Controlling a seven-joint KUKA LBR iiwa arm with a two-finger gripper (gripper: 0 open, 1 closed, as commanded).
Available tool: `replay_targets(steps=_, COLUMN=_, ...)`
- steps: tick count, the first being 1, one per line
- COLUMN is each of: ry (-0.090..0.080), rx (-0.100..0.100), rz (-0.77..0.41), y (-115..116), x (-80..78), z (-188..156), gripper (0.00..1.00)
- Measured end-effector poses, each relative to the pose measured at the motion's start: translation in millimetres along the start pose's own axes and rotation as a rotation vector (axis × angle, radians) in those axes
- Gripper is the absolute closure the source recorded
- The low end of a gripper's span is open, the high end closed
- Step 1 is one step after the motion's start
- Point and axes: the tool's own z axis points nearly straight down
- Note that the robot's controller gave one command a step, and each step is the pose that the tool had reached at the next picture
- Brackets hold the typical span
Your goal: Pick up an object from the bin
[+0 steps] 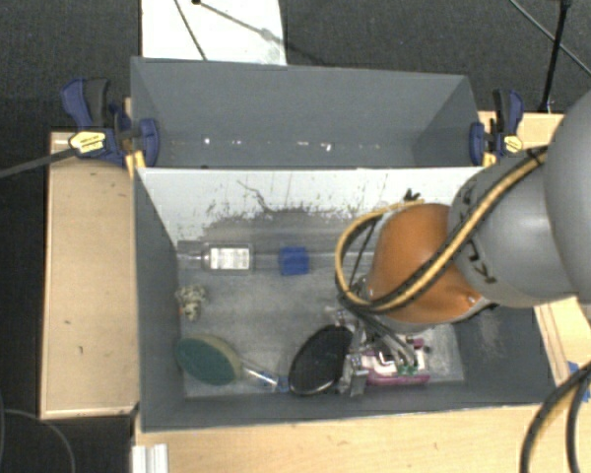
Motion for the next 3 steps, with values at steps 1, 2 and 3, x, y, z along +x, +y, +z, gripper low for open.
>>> replay_targets(steps=1, ry=0.003, rx=0.000, rz=-0.001, y=0, x=1.3, z=1, gripper=1.00)
replay_targets(steps=2, ry=-0.003, rx=0.001, rz=-0.065, y=-20, x=-39.6, z=-121, gripper=1.00)
replay_targets(steps=3, ry=0.001, rx=0.000, rz=-0.227, y=-40, x=-30.5, z=-193, gripper=1.00)
